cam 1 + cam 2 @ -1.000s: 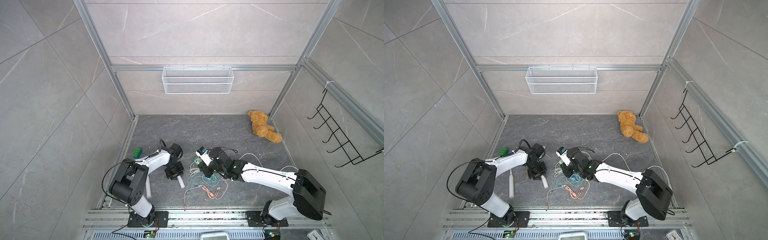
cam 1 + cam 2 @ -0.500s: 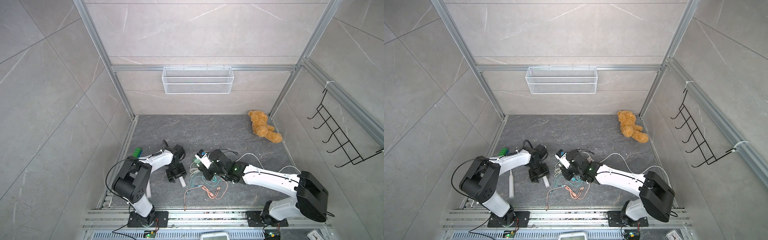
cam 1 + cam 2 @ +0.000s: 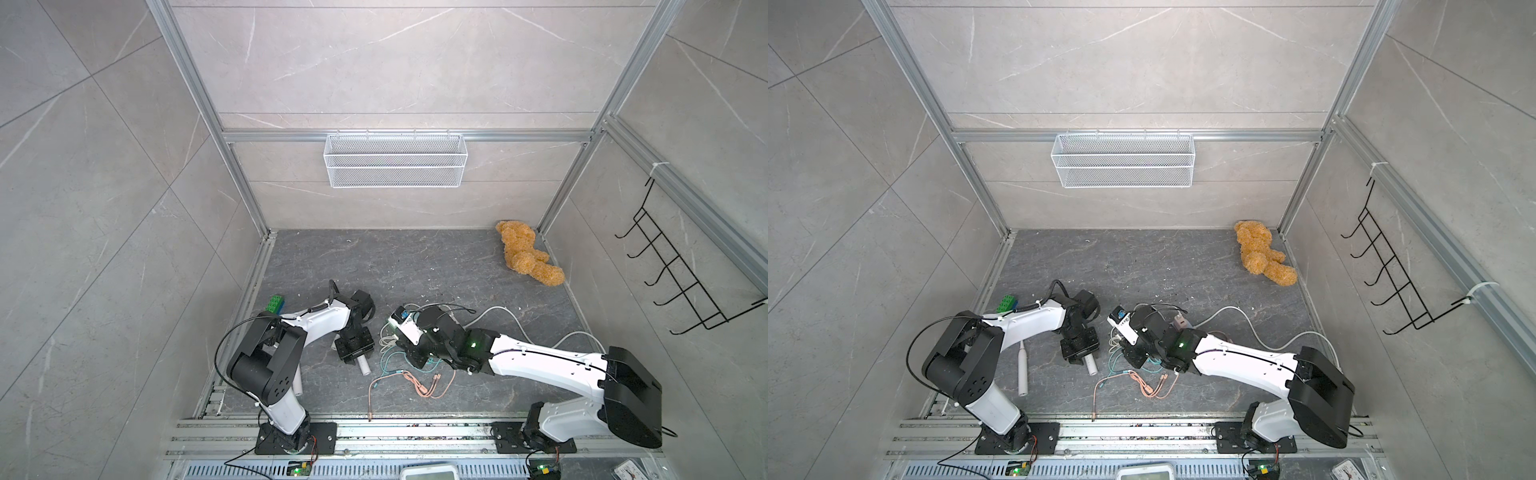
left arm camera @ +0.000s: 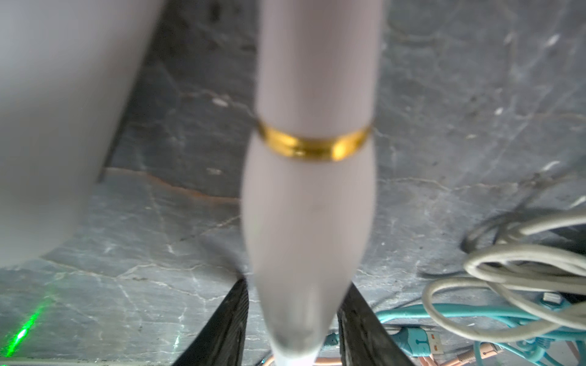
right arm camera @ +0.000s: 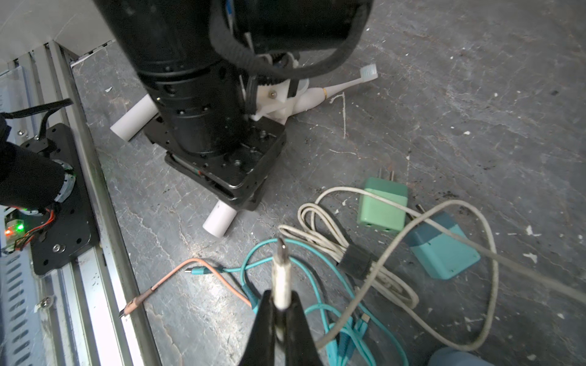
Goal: Charge the electric toothbrush
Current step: Pick up the electric toothbrush from the center of the board, then insert the charging cable into the electric toothbrush.
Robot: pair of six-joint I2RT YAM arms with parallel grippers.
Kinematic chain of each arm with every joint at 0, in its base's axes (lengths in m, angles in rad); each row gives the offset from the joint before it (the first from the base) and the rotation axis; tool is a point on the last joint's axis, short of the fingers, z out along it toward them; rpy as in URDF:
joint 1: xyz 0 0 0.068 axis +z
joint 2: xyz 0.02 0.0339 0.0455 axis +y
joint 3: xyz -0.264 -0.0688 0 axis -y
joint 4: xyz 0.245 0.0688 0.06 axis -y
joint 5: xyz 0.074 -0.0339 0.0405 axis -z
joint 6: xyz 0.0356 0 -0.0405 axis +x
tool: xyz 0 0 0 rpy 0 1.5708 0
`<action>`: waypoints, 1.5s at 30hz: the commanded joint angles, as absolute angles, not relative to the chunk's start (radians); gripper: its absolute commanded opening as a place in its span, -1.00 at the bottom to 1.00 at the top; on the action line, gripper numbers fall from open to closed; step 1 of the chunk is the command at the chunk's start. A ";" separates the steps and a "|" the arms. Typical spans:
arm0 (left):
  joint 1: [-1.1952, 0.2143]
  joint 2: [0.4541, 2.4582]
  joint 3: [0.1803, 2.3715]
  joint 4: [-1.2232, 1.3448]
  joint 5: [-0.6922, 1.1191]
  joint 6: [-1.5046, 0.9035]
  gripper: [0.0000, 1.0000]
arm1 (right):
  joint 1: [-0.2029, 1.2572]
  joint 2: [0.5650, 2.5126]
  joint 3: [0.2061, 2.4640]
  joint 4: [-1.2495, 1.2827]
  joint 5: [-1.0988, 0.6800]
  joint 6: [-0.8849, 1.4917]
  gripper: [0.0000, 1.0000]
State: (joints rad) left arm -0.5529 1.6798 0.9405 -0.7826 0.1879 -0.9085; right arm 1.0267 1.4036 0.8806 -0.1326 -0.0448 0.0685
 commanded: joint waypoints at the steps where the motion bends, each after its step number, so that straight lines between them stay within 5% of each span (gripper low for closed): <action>1: -0.564 1.753 0.909 -0.648 0.201 -0.908 -0.13 | 1.056 1.394 0.863 -0.169 -0.052 0.048 -1.00; 11: -0.564 1.782 0.901 -0.591 0.229 -0.896 -0.48 | 1.081 1.395 0.827 -0.161 -0.109 0.064 -1.00; 16: -0.563 1.775 0.912 -0.588 0.227 -0.888 -0.99 | 1.086 1.425 0.823 -0.167 -0.160 0.077 -1.00; 45: -0.373 1.370 0.979 -0.646 0.260 -0.977 -1.00 | 0.991 1.568 0.907 -0.005 -0.358 0.242 -1.00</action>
